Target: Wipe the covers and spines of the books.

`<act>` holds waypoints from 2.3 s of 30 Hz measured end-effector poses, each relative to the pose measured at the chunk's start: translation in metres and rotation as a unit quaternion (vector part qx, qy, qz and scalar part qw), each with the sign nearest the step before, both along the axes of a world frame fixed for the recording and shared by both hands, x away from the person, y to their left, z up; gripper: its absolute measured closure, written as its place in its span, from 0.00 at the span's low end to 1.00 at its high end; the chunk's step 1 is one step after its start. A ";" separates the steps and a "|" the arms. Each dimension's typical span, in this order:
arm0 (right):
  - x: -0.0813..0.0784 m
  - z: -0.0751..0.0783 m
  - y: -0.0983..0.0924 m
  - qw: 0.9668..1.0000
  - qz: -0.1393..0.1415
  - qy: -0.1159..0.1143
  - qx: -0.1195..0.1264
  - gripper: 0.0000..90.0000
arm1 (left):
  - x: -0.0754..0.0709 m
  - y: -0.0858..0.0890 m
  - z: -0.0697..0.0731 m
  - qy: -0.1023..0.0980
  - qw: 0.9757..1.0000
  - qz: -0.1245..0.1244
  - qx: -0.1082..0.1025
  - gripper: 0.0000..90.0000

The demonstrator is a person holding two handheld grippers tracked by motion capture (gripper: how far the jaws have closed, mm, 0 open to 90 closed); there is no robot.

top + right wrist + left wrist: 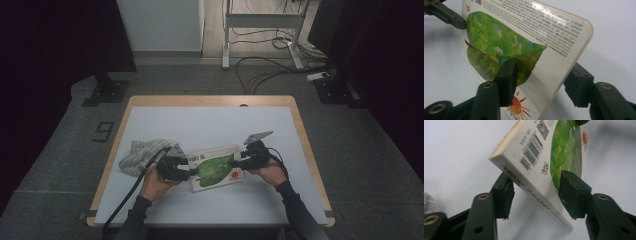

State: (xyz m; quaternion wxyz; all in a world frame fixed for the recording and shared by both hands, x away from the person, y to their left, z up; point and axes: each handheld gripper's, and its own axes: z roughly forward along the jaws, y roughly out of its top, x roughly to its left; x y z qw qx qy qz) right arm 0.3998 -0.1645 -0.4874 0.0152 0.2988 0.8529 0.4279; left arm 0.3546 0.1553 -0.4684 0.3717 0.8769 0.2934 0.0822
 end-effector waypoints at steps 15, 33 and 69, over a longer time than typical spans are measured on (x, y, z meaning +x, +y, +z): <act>-0.001 0.013 0.001 0.999 -0.016 -0.034 0.003 0.63 | 0.012 0.003 0.019 -0.018 1.000 0.021 0.012 0.67; 0.015 0.024 0.011 0.994 -0.053 -0.090 -0.015 0.65 | 0.042 0.003 0.026 -0.049 0.998 0.045 0.021 0.68; -0.001 0.017 0.004 0.998 -0.032 -0.049 -0.004 0.41 | 0.019 0.001 0.018 -0.016 0.999 0.033 0.023 0.49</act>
